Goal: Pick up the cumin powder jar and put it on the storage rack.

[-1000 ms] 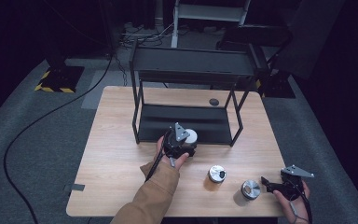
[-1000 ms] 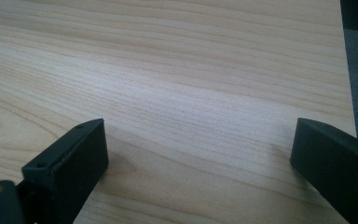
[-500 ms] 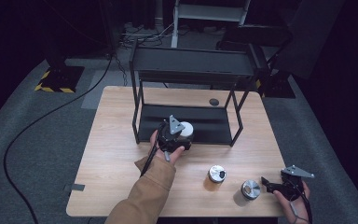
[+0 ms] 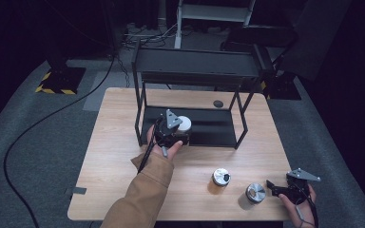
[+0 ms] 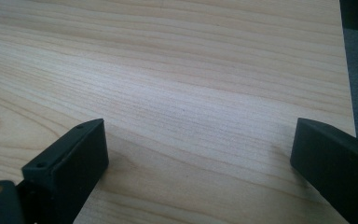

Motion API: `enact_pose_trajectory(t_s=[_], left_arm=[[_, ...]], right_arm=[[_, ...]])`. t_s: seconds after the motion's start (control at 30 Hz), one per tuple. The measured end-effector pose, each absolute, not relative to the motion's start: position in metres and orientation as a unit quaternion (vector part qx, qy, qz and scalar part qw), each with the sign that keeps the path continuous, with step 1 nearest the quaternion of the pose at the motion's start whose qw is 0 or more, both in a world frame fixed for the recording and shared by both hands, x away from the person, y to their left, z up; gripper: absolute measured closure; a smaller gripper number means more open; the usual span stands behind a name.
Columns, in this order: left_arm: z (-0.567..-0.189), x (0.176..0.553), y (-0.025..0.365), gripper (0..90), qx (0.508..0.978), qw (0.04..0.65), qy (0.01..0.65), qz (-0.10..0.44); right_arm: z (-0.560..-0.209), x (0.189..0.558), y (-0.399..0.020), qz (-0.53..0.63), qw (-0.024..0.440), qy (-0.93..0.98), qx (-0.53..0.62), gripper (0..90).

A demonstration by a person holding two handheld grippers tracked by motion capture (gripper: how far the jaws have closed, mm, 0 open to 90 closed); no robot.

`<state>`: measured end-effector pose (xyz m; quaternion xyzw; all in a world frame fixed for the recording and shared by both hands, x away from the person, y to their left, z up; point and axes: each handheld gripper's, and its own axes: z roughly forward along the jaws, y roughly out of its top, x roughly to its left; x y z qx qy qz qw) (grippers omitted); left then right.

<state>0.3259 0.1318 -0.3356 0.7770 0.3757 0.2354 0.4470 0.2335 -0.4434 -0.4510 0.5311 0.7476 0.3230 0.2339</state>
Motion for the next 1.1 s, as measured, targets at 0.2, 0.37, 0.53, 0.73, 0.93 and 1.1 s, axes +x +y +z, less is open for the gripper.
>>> enact_pose_trajectory(t_s=[0.2, 0.37, 0.53, 0.73, 0.93, 1.1], left_arm=[[-0.329, 0.336, 0.137, 32.9, 0.779, 0.44, 0.38, 0.234], [-0.327, 0.344, 0.139, 32.9, 0.778, 0.436, 0.387, 0.234], [-0.327, 0.351, 0.143, 32.9, 0.777, 0.433, 0.391, 0.237], [-0.33, 0.361, 0.148, 32.9, 0.776, 0.431, 0.399, 0.233], [-0.336, 0.369, 0.153, 32.9, 0.777, 0.425, 0.4, 0.236], [-0.345, 0.374, 0.157, 32.9, 0.772, 0.421, 0.413, 0.236]], right_arm=[[-0.451, 0.233, -0.443, 0.323, 0.234, 0.748, 0.531, 3.9], [-0.451, 0.233, -0.443, 0.323, 0.234, 0.748, 0.531, 3.9], [-0.451, 0.233, -0.443, 0.323, 0.234, 0.747, 0.531, 3.9], [-0.451, 0.233, -0.443, 0.323, 0.234, 0.748, 0.531, 3.9], [-0.451, 0.233, -0.443, 0.323, 0.234, 0.748, 0.531, 3.9], [-0.451, 0.233, -0.443, 0.323, 0.234, 0.748, 0.531, 3.9]])
